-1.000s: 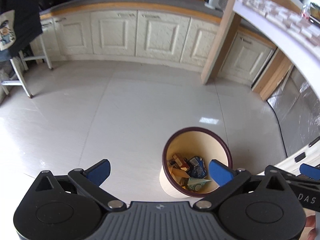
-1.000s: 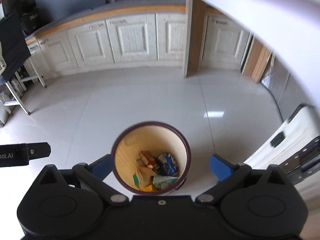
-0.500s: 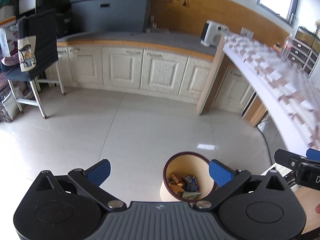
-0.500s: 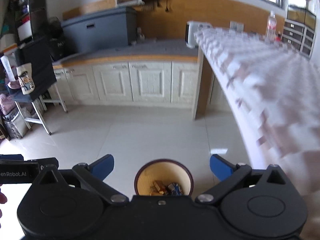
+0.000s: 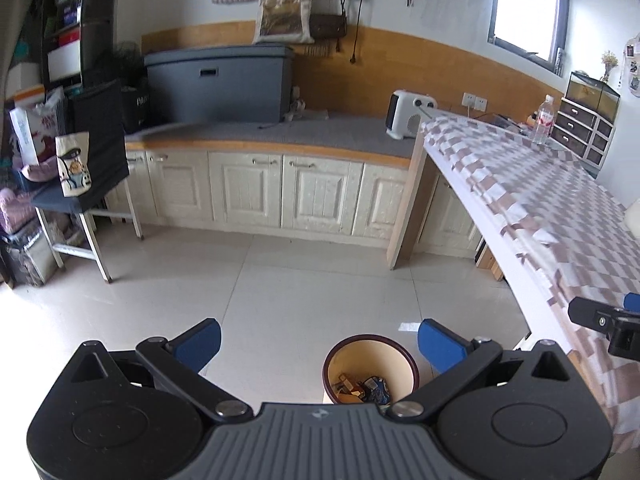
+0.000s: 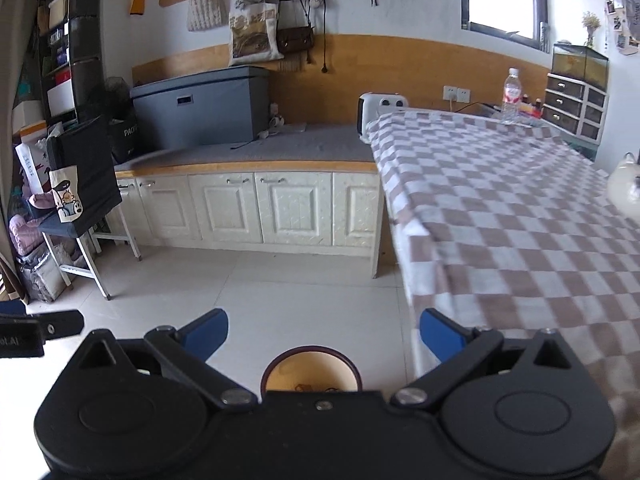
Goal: Collect trash
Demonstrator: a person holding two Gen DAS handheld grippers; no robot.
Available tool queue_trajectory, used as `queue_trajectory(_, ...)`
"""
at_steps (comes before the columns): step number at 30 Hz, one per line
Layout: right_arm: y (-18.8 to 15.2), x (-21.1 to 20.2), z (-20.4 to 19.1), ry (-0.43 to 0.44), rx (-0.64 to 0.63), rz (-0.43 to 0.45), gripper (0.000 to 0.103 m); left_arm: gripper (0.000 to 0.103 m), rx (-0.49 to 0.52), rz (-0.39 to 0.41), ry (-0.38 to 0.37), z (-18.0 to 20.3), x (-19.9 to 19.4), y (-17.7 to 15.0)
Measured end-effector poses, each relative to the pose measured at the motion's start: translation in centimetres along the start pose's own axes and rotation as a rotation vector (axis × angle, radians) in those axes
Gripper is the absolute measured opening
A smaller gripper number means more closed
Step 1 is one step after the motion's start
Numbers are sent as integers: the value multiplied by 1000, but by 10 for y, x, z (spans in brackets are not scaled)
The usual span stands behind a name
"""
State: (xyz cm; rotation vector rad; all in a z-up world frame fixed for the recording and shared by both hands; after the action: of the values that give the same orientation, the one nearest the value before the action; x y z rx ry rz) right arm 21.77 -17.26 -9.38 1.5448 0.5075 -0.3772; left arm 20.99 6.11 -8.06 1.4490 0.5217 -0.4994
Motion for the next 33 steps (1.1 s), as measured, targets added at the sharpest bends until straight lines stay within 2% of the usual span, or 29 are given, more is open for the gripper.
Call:
queue_trajectory(10,-13,-50,21,-14,-38,10,103,103,78,36,21,30,-47,-18)
queue_trajectory(12,-17,-60,24,-15,-35,14,103,103,78,44,33,32,-55,-23)
queue_trajectory(16,-27,-76,27,-23,-44,18,103,103,58,37,4,35,-67,-33)
queue_trajectory(22,-44,-98,29,-37,-37,19,103,103,61,35,1,41,-83,-51)
queue_trajectory(33,-63,-125,33,-67,-26,19,103,103,70,35,4,41,-101,-68)
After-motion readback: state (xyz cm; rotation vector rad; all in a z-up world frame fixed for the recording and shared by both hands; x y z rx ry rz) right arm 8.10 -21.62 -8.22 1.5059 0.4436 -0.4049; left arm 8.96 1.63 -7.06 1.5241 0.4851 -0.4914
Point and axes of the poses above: each gripper's, at about its wrist camera, not at the fingertips, and x roughly the way its jaws point, z to its right, y to its top, the point moved 6 cm from there along x, roughly the way its jaws point, and after that the axes turned 3 degrees about y, right-handed, at the moved point
